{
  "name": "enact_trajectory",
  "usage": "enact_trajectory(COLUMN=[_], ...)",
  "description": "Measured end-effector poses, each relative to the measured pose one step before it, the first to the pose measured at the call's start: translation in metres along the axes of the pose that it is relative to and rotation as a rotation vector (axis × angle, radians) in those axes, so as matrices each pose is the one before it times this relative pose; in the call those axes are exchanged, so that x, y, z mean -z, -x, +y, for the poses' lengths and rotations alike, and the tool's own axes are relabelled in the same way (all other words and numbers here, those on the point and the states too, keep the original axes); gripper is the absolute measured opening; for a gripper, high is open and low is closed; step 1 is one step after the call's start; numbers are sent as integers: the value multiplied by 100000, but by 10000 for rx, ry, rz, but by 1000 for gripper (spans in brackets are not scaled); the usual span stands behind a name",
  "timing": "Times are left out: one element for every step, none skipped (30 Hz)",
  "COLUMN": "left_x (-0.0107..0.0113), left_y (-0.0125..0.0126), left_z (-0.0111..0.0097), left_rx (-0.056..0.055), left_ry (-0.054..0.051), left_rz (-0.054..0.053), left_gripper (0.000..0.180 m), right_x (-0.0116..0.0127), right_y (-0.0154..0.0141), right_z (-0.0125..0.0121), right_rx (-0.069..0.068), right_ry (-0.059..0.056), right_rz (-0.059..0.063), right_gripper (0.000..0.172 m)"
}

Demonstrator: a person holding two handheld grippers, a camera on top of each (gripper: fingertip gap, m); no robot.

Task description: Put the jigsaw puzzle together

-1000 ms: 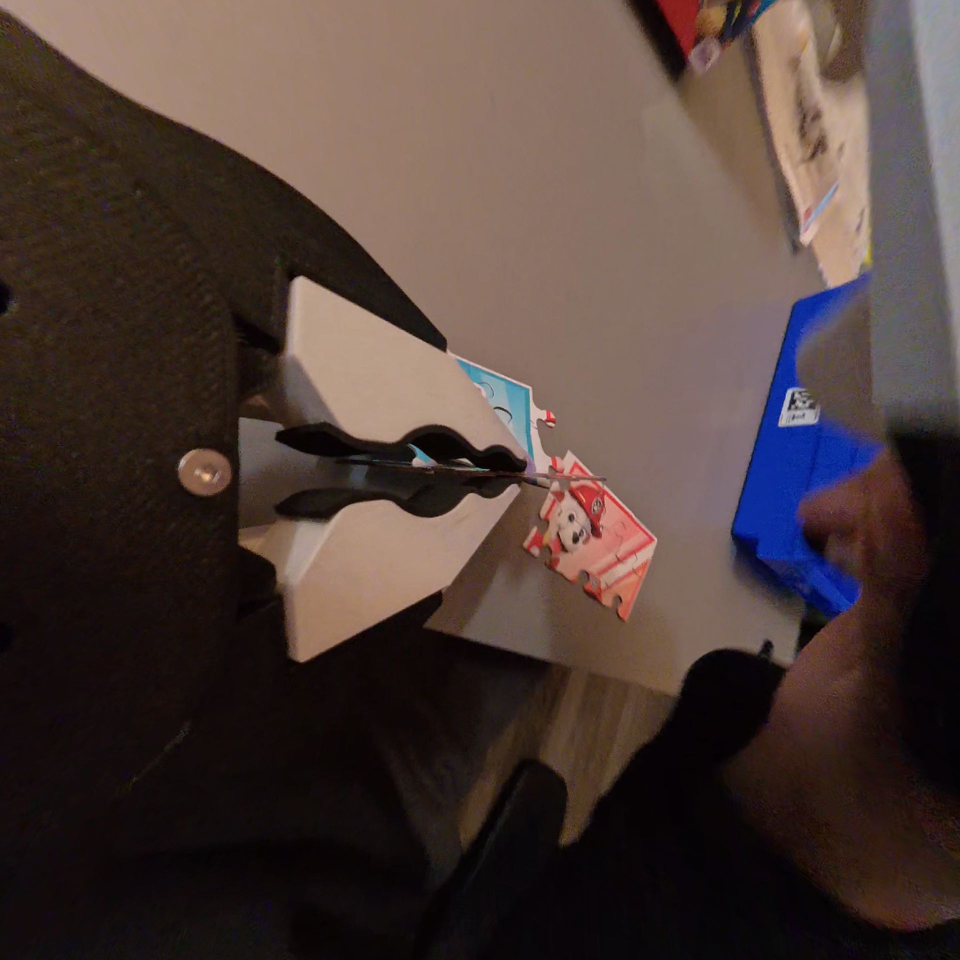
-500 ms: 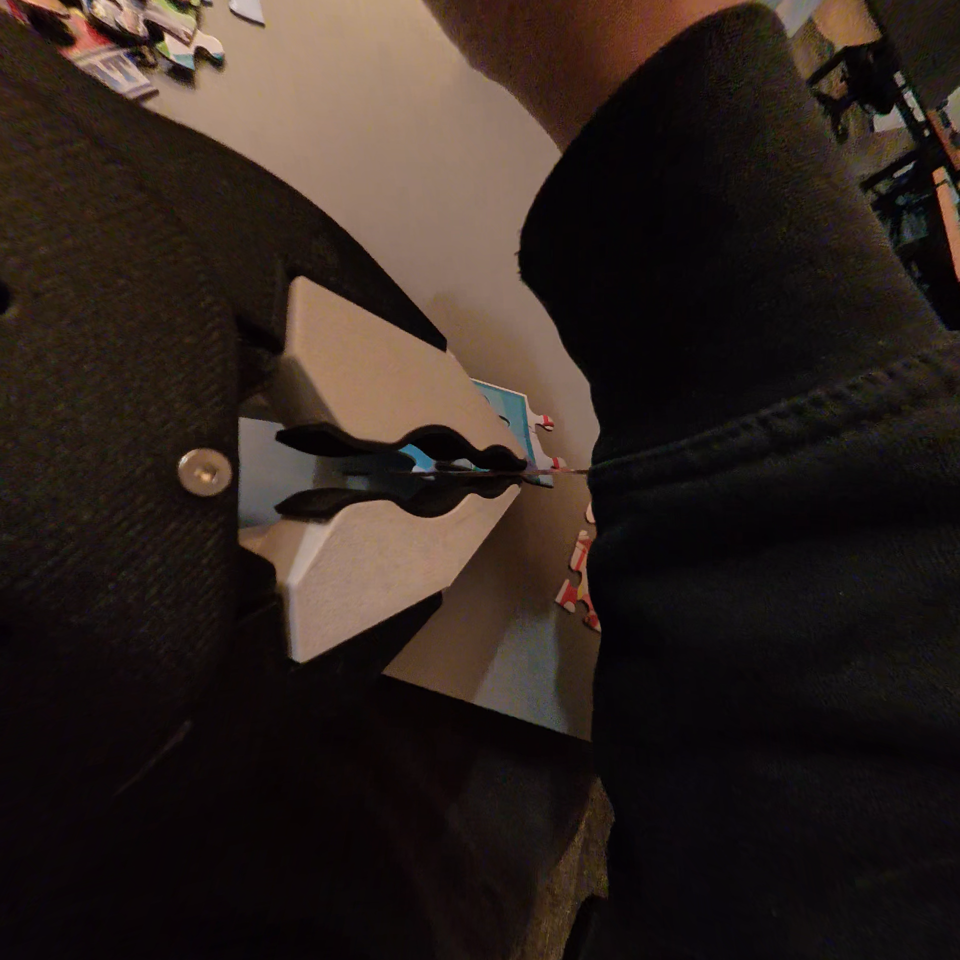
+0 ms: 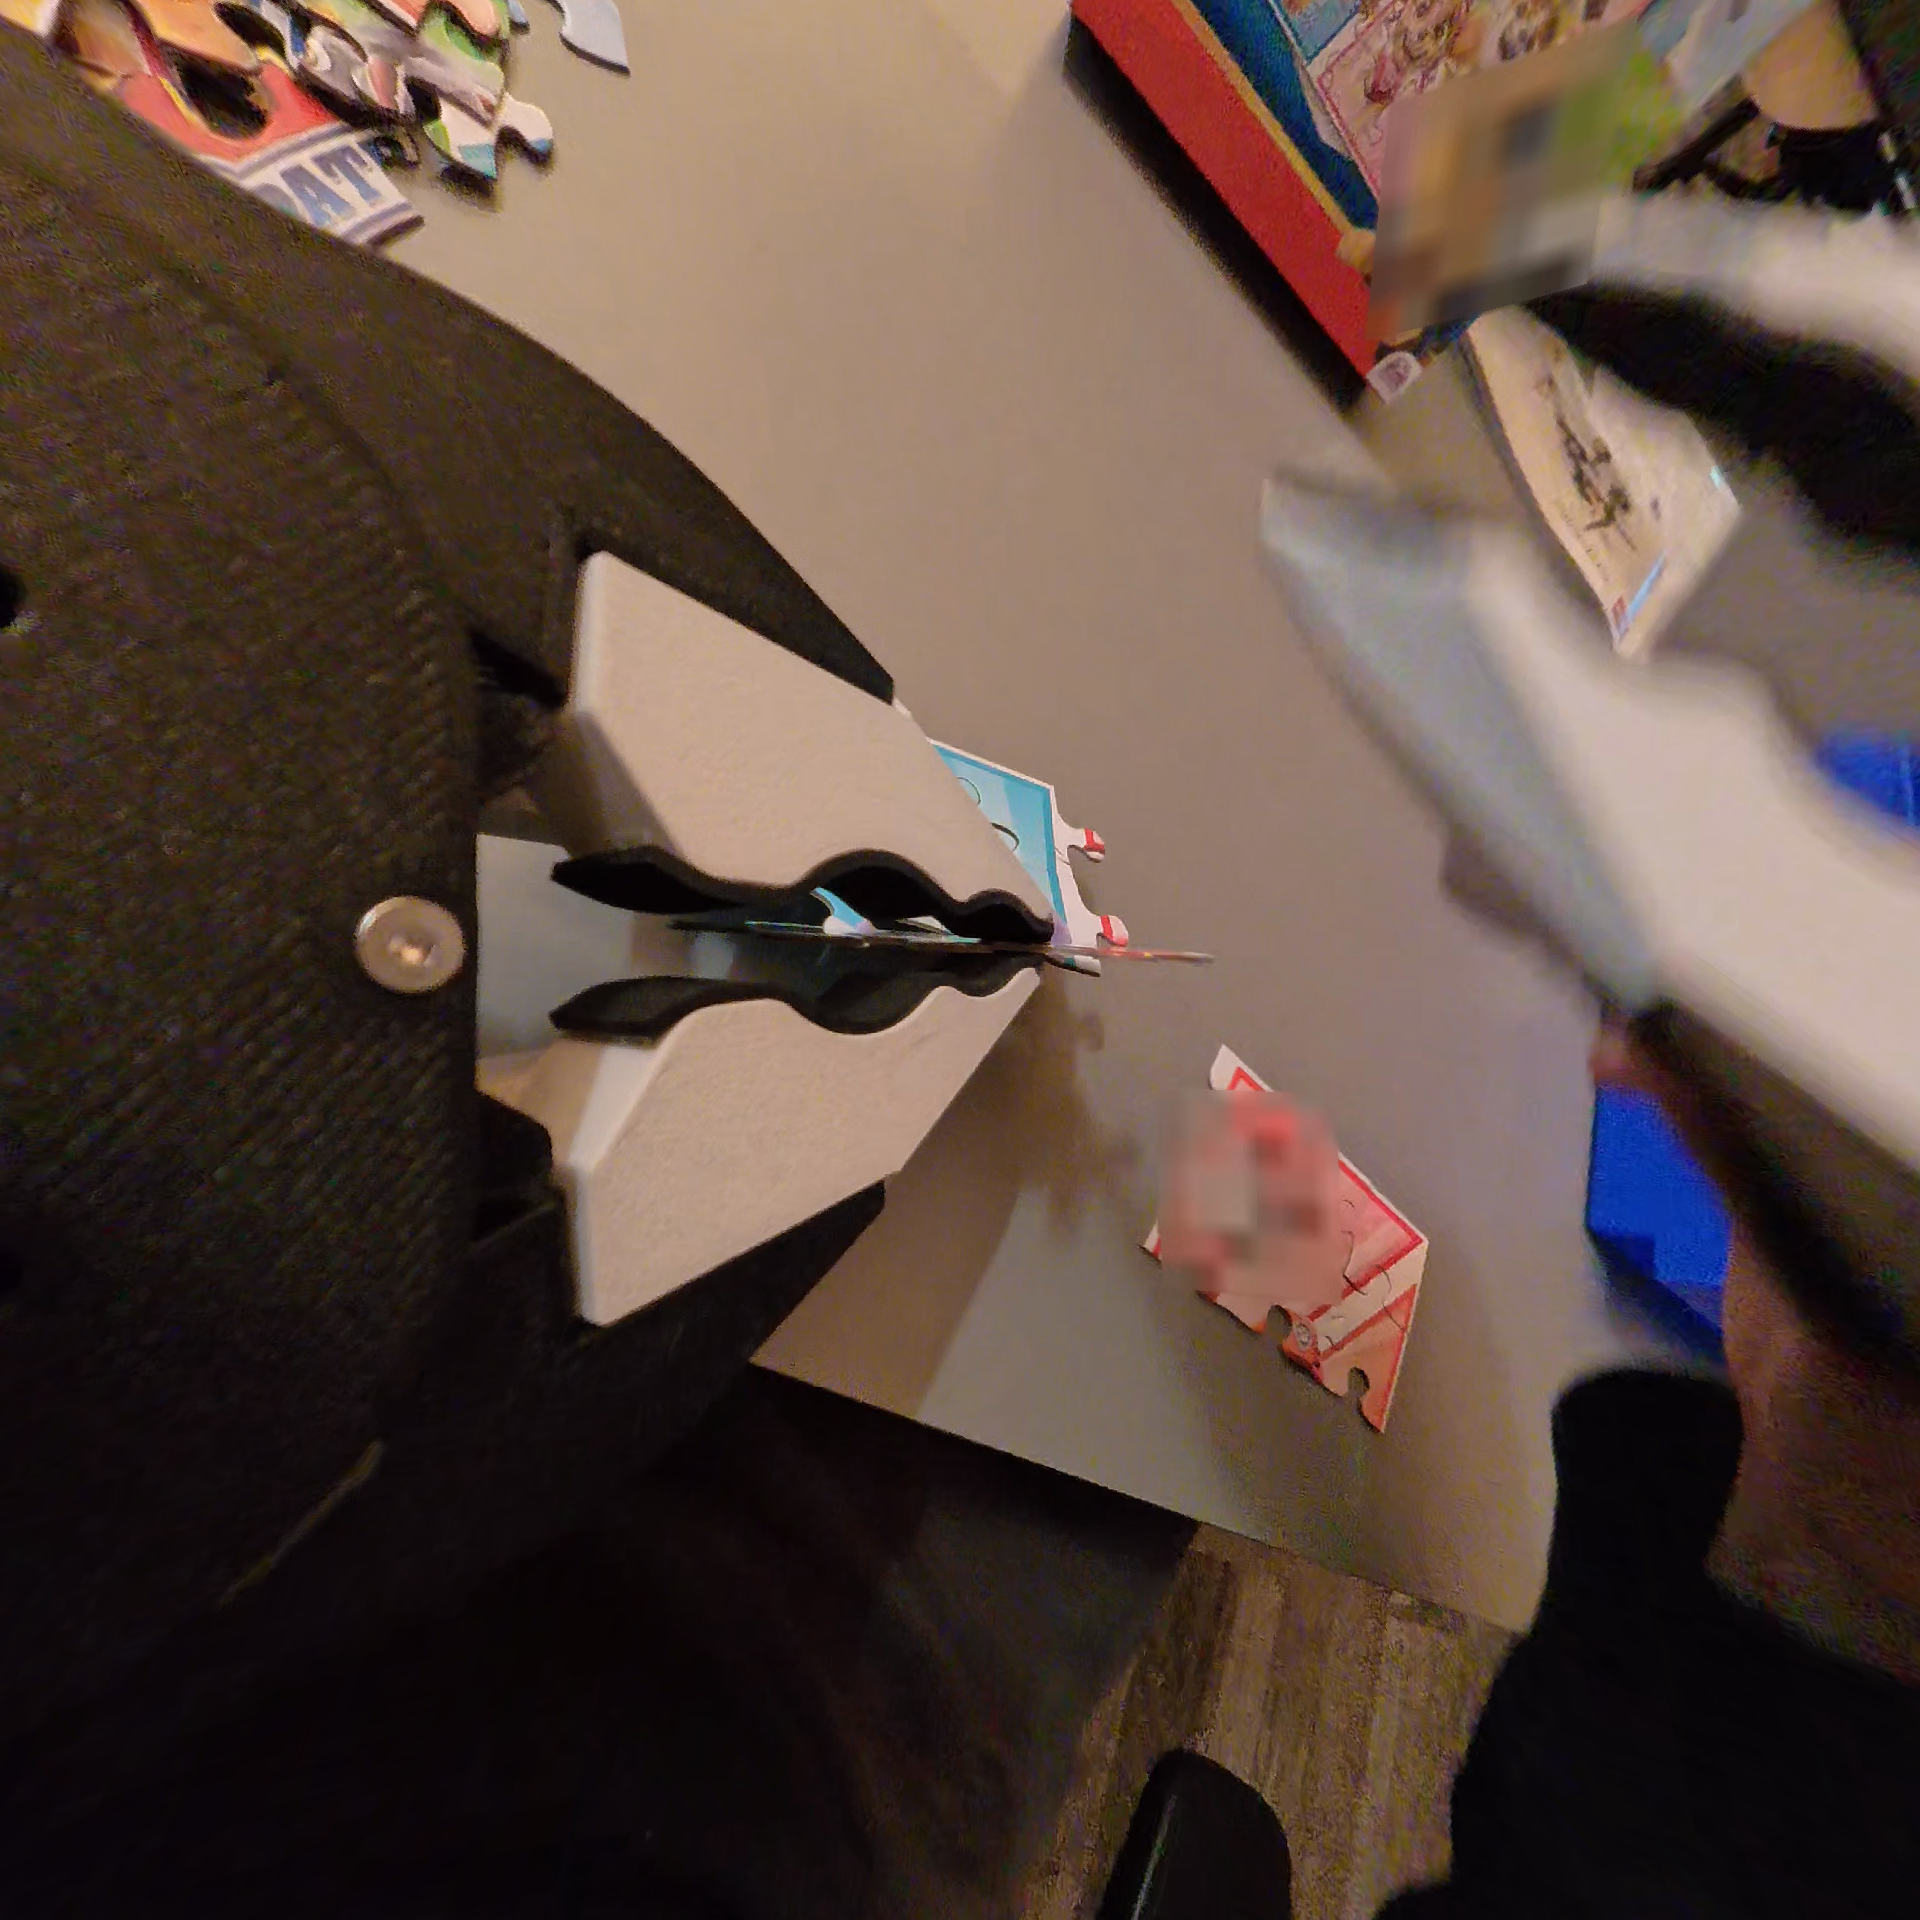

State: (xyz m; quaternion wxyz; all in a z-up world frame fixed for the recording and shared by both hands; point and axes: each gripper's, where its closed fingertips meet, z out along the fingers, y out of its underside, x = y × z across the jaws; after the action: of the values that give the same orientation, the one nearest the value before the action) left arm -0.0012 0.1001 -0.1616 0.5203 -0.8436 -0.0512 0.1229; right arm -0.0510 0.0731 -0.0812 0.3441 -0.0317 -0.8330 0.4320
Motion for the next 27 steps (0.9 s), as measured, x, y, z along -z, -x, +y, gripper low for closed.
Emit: enact_trajectory(left_x=[-4,-18,-41,-50,-57,-68,-60,-1,37,75,68,-19,-31,-10,-7,-35,-47,-40,39,97,82,35,-1,11,83,187,245], left_y=[96,79,-12,-149,-332,-365,-325,-186,67,-35,-215,-64,73,80,112,82,201,276,303,184,146,43,64,176,305,206,93], left_z=[113,98,88,58,35,101,103,75,19,-54,1,239,363,409,362,328,316,265,77,-129,-144,-80,2,-62,-270,-444,-393], left_rx=[-29,-30,-27,-53,-118,-166,-232,-267,-199,-182,-157,-76,-46,-47,-18,5,27,0,-83,-128,-44,38,110,194,370,429,403], left_ry=[52,55,48,40,36,94,128,105,69,6,16,149,193,183,132,96,85,68,-39,-153,-100,-47,-1,-89,-216,-304,-251], left_rz=[4,21,74,163,268,275,233,119,-59,21,147,82,23,35,20,43,-40,-118,-185,-143,-99,7,40,2,-34,72,140], left_gripper=[0,0,0,0,0,0,0,0,0,0,1,12,21,26,28,28,24,19,8,4,2,2,0,0,0,0,0], right_x=[1117,902,661,391,104,-138,-312,-431,-482,-457,-339,-174,-75,-1,42,81,90,65,42,31,52,74,108,199,303,233,68], right_y=[1377,1311,1201,1089,883,681,607,579,550,436,201,-49,-185,-173,-73,-108,-131,-80,4,38,-27,-95,-226,-568,-807,-577,-115], right_z=[814,815,769,671,645,663,621,512,403,334,330,227,89,72,50,38,76,156,180,98,-5,-19,-19,-94,-371,-250,-22], right_rx=[271,177,76,17,34,114,203,243,243,229,248,234,66,-131,-210,-159,-36,46,49,34,31,36,64,166,346,513,540], right_ry=[230,293,304,271,295,368,392,378,345,314,286,170,21,-42,-89,-105,-73,-13,20,-29,-92,-90,-93,-111,-235,-107,125], right_rz=[70,20,-33,-71,-57,-18,-51,-95,-138,-133,-36,81,117,49,-44,12,70,82,56,72,136,198,299,582,851,788,503], right_gripper=[30,30,31,35,39,42,45,46,46,40,23,2,0,0,0,0,0,0,0,0,0,0,0,0,1,2,2])
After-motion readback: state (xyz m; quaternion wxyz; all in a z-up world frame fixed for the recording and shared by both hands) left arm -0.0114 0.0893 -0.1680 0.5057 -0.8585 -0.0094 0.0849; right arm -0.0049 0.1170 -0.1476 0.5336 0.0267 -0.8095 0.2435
